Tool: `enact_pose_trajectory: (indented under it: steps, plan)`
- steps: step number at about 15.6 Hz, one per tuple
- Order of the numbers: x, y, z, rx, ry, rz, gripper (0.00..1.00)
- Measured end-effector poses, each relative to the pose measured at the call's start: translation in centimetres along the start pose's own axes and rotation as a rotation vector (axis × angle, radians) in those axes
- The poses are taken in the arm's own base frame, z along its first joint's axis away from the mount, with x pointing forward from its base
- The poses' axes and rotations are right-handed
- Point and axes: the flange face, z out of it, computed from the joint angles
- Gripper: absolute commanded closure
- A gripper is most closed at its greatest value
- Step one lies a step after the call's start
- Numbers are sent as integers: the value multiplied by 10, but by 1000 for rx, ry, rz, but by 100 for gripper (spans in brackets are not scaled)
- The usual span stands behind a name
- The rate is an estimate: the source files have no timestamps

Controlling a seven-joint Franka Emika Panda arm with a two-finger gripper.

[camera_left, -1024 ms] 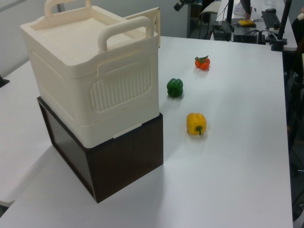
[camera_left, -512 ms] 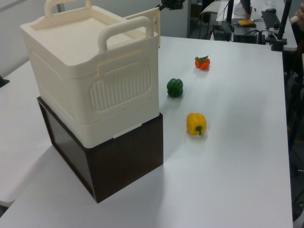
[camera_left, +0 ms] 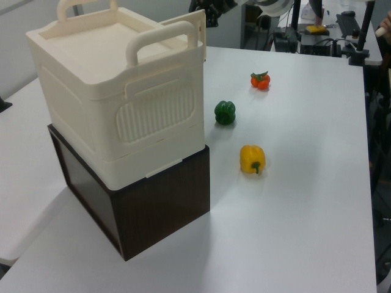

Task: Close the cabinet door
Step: 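Move the gripper down toward the copper handle of the open door, then push the door edge with the gripper, swinging it shut against the cabinet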

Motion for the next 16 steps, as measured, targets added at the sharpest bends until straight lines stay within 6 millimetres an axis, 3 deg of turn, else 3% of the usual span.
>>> enact_pose_trajectory:
  steps: [7,11,16]
  plan:
    - [-24,-8,11,0,-95,-5,100]
    - [-29,-6,4,-32,-223,-4,100]
    - [-54,-10,-3,-74,-413,-21,100]
